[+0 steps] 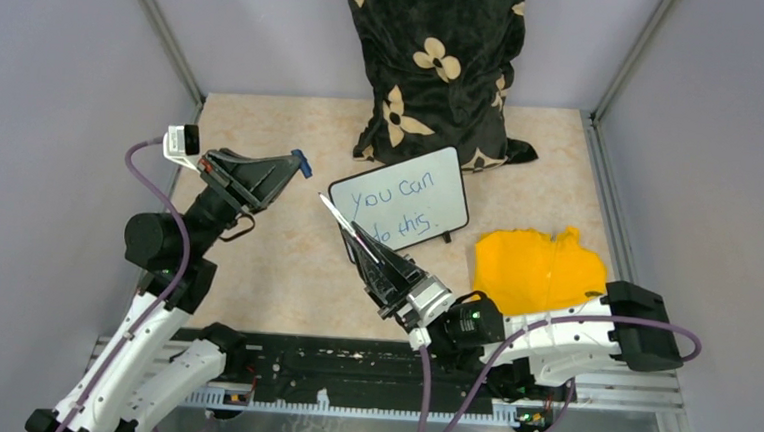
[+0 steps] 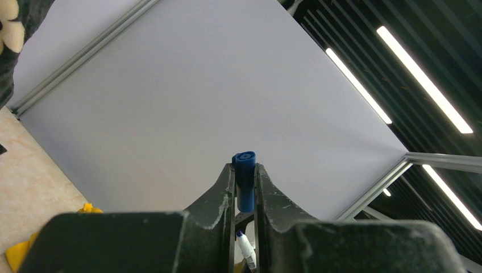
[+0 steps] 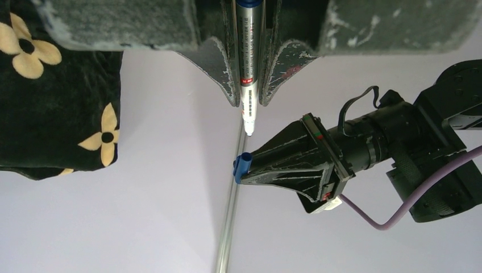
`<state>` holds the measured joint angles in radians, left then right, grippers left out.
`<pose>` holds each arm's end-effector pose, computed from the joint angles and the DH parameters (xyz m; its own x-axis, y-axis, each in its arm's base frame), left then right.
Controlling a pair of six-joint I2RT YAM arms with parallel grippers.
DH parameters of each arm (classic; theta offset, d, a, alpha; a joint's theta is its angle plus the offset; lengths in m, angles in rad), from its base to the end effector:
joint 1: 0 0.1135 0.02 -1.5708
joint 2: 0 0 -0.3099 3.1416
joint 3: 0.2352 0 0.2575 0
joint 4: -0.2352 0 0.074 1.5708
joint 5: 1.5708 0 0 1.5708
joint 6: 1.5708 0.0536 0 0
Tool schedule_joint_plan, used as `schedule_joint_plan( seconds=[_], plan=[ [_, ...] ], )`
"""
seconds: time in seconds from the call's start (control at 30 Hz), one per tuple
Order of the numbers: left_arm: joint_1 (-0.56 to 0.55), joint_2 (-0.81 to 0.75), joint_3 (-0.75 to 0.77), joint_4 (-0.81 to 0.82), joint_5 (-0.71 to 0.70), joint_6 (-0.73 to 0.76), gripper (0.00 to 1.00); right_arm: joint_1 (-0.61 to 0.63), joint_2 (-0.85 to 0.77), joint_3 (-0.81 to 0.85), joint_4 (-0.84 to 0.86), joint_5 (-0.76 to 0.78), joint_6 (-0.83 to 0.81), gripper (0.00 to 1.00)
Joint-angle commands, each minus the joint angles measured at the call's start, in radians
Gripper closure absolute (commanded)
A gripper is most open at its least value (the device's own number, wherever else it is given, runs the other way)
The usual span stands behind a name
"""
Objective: Write a sentence on the whiteboard
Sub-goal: Close the whiteboard marker at the center of the board.
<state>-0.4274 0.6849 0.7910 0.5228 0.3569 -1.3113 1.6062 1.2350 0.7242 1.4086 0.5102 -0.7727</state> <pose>0.1043 -0.0681 0.4688 -0.4865 -0.7735 -0.4061 0.6831 -0.0469 -0.7289 0.0176 0.2417 0.4305 0.5965 0.3688 -0.7129 -0.6515 0.7412 -0.1617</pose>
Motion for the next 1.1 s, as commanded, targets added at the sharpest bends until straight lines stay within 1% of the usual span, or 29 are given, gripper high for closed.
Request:
schedule_joint_plan(
  seconds=[0.0,0.33,0.77,1.07],
  plan=[
    [-0.002,-0.013,0.039,0.000,0.012,0.004,1.00,0.010,0.005,0.056,0.031,-0.027,0.019,1.00],
    [-0.002,-0.024,0.011,-0.002,0.025,-0.034,1.00,0.009,0.021,0.063,0.059,-0.025,0.014,1.00],
    [-0.002,-0.019,0.000,-0.003,0.077,-0.040,1.00,0.010,0.027,0.064,0.076,-0.026,0.009,1.00],
    [-0.002,-0.019,-0.013,-0.001,0.074,-0.044,1.00,0.009,0.024,0.059,0.078,-0.026,0.010,1.00]
  ],
)
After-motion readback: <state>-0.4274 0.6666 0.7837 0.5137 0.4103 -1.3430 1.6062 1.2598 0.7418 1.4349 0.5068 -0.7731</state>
